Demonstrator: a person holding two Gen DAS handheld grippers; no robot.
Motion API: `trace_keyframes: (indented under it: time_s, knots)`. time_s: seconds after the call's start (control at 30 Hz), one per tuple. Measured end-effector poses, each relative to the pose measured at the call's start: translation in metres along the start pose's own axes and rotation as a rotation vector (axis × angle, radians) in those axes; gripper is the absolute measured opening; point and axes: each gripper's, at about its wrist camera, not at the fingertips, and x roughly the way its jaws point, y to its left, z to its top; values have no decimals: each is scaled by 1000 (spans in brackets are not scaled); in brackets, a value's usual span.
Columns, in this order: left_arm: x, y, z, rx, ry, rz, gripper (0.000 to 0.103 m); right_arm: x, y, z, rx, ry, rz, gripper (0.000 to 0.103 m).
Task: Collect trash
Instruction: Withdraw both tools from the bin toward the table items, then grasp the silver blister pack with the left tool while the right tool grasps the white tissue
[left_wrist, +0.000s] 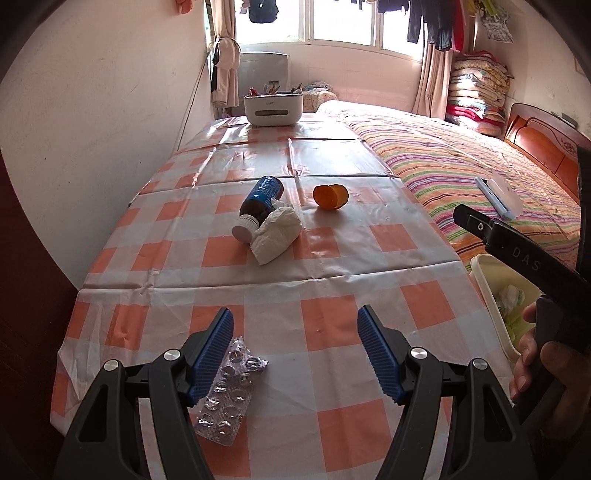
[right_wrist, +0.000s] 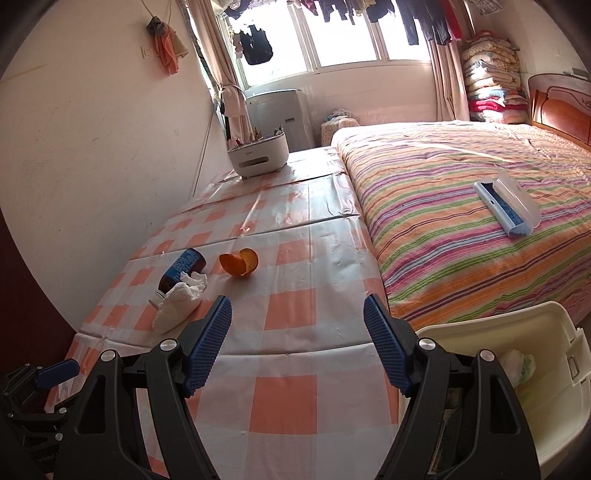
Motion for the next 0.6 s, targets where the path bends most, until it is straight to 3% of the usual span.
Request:
trace_keyframes:
  time_s: [0.23, 0.4, 0.6]
  knots:
    - [-3, 49, -11, -81, 42, -62, 68, 13, 27, -8, -51, 35, 49, 73]
    - [1, 62, -17, -76, 54, -74, 67, 23, 46, -14, -81, 64, 73, 73]
    - [16, 63, -29, -35, 131, -129, 67, 30, 59, -21, -115, 83, 80, 73]
